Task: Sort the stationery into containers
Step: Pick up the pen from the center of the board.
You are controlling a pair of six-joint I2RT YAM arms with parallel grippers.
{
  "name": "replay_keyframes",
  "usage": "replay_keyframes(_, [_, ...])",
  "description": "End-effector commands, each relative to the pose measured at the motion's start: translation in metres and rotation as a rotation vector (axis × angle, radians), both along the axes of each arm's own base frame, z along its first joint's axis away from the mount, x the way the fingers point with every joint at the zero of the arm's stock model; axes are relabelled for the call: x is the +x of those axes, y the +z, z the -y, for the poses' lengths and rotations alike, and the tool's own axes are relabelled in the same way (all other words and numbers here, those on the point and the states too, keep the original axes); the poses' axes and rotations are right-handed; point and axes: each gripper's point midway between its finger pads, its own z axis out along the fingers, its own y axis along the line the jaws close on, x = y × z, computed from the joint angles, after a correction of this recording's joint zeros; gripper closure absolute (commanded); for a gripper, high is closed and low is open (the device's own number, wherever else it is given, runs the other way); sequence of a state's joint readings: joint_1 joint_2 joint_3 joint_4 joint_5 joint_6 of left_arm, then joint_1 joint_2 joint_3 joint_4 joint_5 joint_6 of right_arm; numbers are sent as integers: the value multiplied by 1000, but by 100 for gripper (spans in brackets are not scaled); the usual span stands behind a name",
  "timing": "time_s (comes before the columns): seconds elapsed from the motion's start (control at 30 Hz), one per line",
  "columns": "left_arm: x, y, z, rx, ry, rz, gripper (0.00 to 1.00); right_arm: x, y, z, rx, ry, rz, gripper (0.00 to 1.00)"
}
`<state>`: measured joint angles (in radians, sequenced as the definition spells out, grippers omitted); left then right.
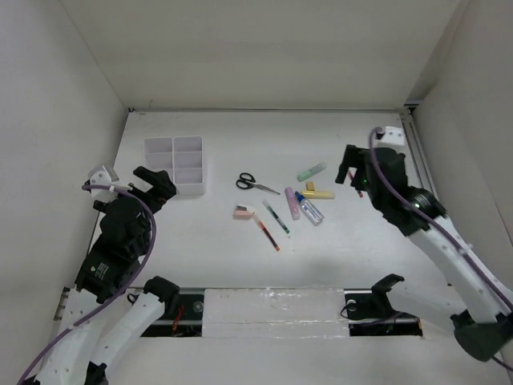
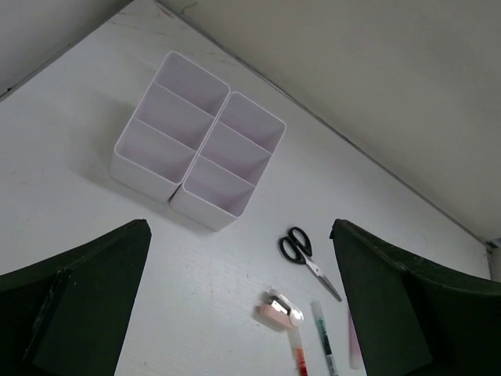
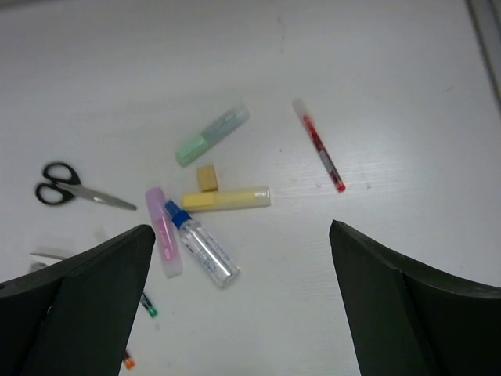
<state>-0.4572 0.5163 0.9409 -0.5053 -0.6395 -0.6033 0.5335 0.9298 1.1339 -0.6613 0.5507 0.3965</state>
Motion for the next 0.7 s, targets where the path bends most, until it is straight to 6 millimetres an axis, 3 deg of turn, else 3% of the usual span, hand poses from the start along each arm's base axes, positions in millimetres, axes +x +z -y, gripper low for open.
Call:
replay_keyframes(0.0, [9, -4, 13, 25, -62, -29, 0, 18, -34, -20, 12, 74, -74, 0])
replay_keyframes(0.1, [15, -4, 30, 46, -152, -35, 0, 39, -62, -22, 36, 86, -144, 0])
replay_keyframes(0.13, [18, -4, 34, 44, -164, -37, 0, 49, -70, -6, 44, 38, -163, 0])
replay_keyframes(0.27, [24, -13, 40, 64, -188, -73, 0, 86, -117, 22, 83, 24, -310, 0])
replay_keyframes(0.43, [23, -14, 47, 73, -232, -78, 0, 125, -139, 48, 85, 12, -338, 4])
replay_keyframes(0.5, [19, -11, 49, 71, -259, -59, 0, 135, -149, 61, 81, -1, -371, 5])
replay_keyframes(0.53, [20, -9, 50, 68, -259, -50, 0, 135, -170, 63, 79, 9, -440, 6])
replay_keyframes(0.67, [17, -5, 50, 61, -268, -33, 0, 137, -203, 72, 84, 20, -549, 9])
